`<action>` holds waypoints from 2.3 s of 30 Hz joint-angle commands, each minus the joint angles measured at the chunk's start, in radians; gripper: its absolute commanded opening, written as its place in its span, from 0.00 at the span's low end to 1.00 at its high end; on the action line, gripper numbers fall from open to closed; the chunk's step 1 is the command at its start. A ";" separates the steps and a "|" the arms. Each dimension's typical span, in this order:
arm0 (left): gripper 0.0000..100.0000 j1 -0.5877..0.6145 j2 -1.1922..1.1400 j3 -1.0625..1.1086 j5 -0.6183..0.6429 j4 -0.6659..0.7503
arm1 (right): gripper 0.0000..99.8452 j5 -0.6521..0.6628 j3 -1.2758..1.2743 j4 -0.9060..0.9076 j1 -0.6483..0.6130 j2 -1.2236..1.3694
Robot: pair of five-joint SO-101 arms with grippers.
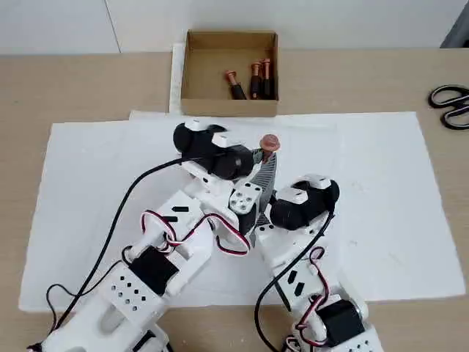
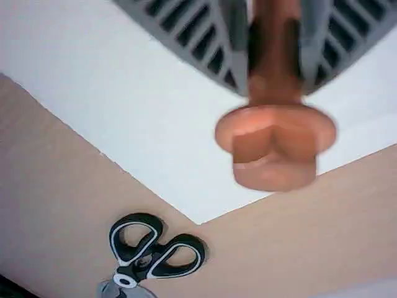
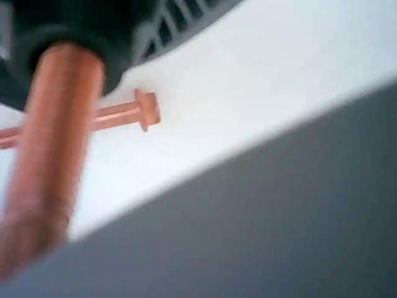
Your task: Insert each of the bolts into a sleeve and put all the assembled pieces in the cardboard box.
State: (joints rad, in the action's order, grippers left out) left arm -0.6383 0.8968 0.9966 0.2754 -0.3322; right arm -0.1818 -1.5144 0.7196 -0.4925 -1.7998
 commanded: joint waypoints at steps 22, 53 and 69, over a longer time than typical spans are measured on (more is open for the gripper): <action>0.01 0.008 0.029 0.004 -0.002 -0.190 | 0.00 -0.008 0.012 -0.022 0.012 -0.013; 0.17 0.017 0.029 -0.136 -0.043 -0.532 | 0.00 -0.008 0.011 -0.022 0.012 -0.013; 0.18 0.634 0.031 -0.599 -0.230 -1.019 | 0.00 -0.005 0.006 -0.022 0.041 -0.004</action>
State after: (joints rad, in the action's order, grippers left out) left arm -0.2302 0.9106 0.4687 0.0882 -1.3034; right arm -0.1834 -1.5159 0.7211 -0.4833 -1.7998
